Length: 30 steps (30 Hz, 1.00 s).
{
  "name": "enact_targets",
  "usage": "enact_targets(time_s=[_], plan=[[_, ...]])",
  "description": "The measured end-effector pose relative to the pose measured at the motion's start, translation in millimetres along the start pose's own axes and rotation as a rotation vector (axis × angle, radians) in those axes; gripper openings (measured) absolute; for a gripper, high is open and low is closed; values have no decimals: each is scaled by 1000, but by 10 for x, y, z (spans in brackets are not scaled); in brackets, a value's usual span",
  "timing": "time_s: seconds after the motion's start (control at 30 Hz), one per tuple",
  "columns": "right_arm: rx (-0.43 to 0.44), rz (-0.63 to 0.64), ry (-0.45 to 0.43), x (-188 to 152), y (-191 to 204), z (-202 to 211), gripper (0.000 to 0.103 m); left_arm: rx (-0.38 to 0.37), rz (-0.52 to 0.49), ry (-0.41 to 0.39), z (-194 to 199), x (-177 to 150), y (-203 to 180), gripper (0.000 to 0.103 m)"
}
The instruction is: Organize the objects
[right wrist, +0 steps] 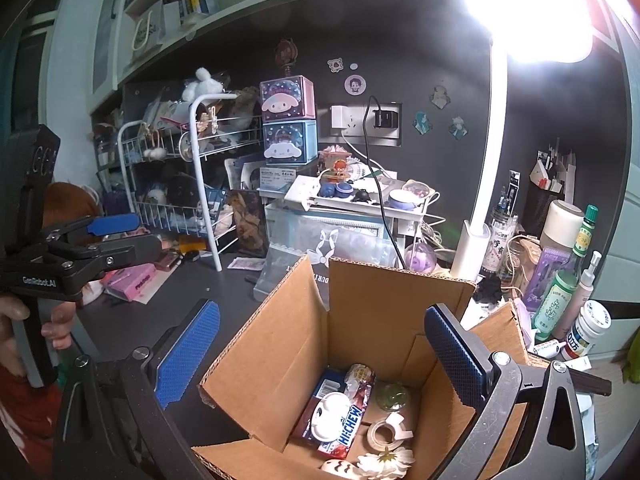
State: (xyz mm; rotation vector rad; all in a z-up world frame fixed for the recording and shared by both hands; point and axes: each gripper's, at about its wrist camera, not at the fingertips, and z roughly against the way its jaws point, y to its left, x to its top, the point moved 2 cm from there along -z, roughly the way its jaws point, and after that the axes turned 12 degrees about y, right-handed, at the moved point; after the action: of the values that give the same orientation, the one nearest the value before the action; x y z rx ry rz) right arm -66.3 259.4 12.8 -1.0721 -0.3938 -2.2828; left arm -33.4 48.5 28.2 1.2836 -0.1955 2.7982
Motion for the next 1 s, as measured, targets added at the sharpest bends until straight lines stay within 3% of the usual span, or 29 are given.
enact_targets(time_s=[1.0], plan=[[29, 33, -6, 9, 42, -20, 103, -30, -8, 9, -23, -13, 13, 103]])
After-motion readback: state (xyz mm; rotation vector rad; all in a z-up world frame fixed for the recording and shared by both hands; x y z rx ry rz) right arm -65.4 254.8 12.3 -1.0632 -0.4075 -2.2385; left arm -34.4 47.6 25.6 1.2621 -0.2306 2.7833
